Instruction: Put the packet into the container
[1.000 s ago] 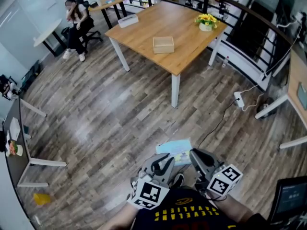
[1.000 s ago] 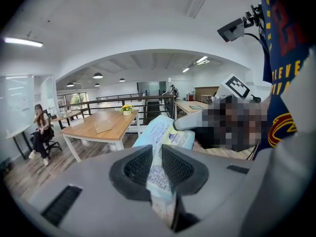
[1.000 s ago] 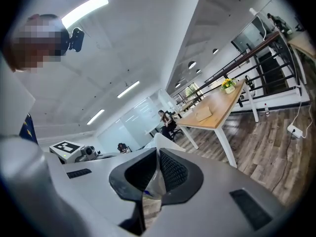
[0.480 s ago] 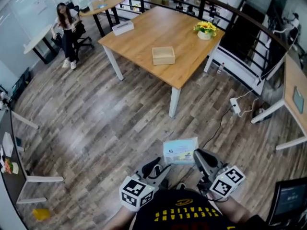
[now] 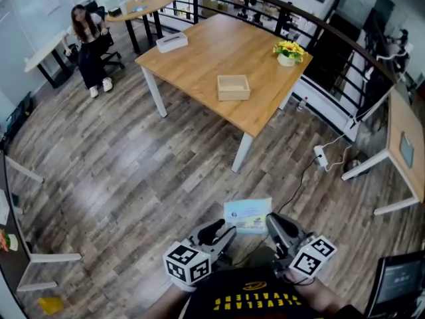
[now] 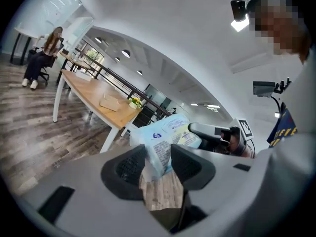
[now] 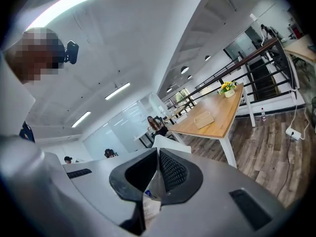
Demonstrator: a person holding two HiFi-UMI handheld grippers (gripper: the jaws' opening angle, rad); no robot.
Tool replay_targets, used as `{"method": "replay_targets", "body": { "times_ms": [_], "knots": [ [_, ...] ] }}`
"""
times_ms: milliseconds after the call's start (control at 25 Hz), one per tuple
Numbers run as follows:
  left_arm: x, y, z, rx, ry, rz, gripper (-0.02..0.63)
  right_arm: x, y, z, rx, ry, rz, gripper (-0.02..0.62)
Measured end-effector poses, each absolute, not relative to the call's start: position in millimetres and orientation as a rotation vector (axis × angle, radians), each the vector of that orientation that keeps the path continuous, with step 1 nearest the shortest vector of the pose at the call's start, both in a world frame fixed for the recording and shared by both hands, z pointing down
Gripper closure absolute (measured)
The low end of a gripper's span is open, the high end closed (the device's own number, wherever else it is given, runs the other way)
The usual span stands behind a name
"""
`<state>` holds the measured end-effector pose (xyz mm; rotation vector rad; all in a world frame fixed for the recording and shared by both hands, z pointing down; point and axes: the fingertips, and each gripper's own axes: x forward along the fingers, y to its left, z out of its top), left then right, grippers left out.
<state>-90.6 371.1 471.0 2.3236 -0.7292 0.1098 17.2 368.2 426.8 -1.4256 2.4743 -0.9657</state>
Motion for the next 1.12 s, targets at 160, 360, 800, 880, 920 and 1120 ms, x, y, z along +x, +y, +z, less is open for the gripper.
{"method": "replay_targets", "body": {
  "times_ms": [160,360,800,880,920,1120],
  "knots": [
    [-107.9,357.5,465.9,2.333,-0.809,0.086,0.514,8.1,357.5,432.5,-1.443,2.501,-0.977,0.569],
    [-116.4,346.3,455.6,2.389,-0.898,0.137,0.541,0.8,342.4,438.6,-1.478,2.578,-0.959,0.568],
    [-100.0,294.8,447.8,2.421,-1.003,0.201,0.552,16.7,284.1,449.2,-1.415,2.63,-0.962,0.568],
    [-94.8,280.2,448.0,2.414,-1.024,0.218,0.552,21.4,267.9,451.0,-1.388,2.636,-0.977,0.568],
    [-91.6,272.7,448.0,2.41,-1.034,0.227,0.552,24.8,259.5,452.1,-1.375,2.641,-0.981,0.568],
    [-67.4,228.7,450.4,2.407,-1.069,0.254,0.553,47.2,213.2,455.5,-1.319,2.673,-0.988,0.568]
  ]
}}
